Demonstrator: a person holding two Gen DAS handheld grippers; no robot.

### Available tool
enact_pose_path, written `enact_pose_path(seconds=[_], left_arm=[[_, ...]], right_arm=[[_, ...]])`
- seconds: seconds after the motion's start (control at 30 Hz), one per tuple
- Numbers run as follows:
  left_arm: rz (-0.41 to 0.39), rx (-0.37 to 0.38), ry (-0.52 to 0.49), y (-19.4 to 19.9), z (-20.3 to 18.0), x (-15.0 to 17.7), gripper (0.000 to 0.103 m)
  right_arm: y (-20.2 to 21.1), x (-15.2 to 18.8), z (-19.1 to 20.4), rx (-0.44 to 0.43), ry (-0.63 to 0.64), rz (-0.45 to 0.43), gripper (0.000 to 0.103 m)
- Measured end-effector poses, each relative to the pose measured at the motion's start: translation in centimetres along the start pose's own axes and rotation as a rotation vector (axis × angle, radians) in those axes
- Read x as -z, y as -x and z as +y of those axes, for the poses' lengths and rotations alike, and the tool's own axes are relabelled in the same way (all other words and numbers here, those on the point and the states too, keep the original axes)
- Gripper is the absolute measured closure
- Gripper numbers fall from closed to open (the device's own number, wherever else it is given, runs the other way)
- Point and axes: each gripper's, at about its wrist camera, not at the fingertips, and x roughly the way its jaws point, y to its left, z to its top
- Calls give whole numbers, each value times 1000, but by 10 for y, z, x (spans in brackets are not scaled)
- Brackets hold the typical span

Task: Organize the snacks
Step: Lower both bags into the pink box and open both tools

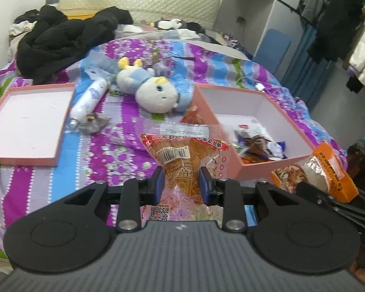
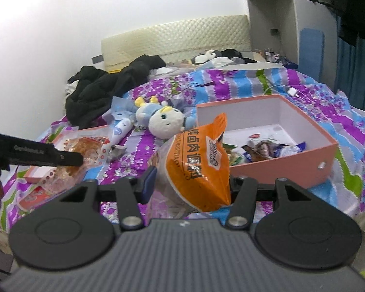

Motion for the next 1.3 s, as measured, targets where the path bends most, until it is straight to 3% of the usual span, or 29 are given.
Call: enact_pose_path(seconds=[0.17, 0.43, 1.3], left_arm=[[25, 66, -13, -8, -26, 4, 68], [78, 128, -20, -56, -50, -3, 68], [173, 152, -98, -277, -125, -126, 68]], right_arm=[[11, -1, -18, 48, -23, -6, 47], [-12, -4, -44, 110, -40, 21, 47], [-174, -72, -157, 157, -79, 90, 47]])
